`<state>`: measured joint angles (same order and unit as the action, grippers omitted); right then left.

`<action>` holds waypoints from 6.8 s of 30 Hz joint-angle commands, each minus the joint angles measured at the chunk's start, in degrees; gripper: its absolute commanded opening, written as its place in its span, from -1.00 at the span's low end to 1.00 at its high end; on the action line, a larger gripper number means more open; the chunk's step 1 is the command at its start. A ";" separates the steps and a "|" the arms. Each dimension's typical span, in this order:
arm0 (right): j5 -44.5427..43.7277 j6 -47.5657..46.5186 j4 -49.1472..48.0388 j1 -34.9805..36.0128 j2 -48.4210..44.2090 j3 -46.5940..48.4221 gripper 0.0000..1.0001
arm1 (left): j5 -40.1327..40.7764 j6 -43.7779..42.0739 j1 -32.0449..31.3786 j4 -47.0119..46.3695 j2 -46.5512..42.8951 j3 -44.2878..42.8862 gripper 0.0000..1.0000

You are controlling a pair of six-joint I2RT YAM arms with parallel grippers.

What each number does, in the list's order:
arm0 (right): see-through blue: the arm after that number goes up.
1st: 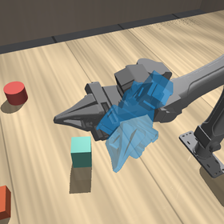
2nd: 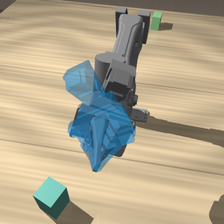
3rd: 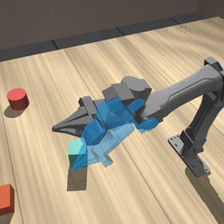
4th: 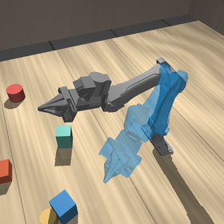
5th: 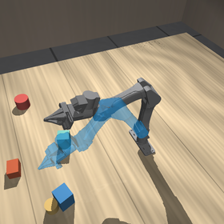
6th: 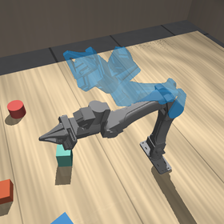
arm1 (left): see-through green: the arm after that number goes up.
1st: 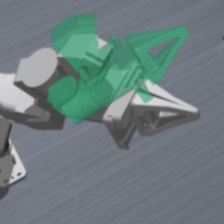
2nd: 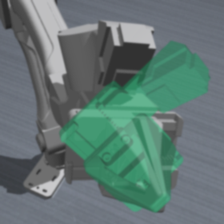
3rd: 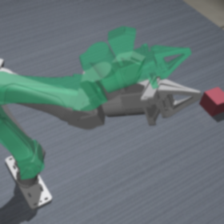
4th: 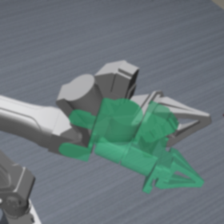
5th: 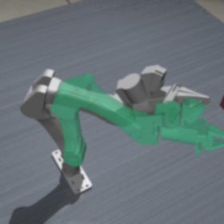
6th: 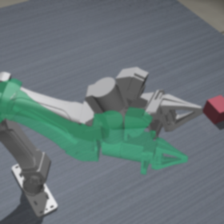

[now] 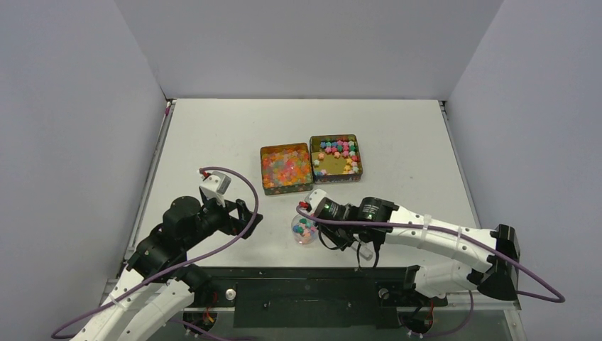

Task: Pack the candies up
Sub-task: Place the fake candies in the packing bottle, then adjust the storage box at the center of the board, then scoop the fake candies from the storage box.

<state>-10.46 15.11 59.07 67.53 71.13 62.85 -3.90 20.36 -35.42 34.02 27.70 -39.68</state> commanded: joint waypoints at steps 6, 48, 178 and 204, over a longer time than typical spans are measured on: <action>6.48 2.70 8.12 0.41 4.64 7.19 -1.00 | -0.10 -0.41 0.35 -2.29 -0.74 -0.20 0.93; 22.13 1.33 30.46 -10.09 22.83 27.59 -1.00 | 1.72 -0.33 -1.96 -1.88 -2.38 -0.13 0.93; -9.33 -32.40 6.97 -15.41 18.06 21.31 -1.00 | 5.10 3.83 10.78 0.41 24.81 -12.64 0.70; -20.32 -29.93 21.17 -13.04 41.69 37.98 -1.00 | -2.23 1.78 9.22 2.02 13.76 -5.60 0.93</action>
<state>-26.20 -15.70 77.34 53.23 110.67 97.19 -6.17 23.49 -25.69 36.03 42.44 -44.38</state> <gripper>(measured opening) 0.267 0.964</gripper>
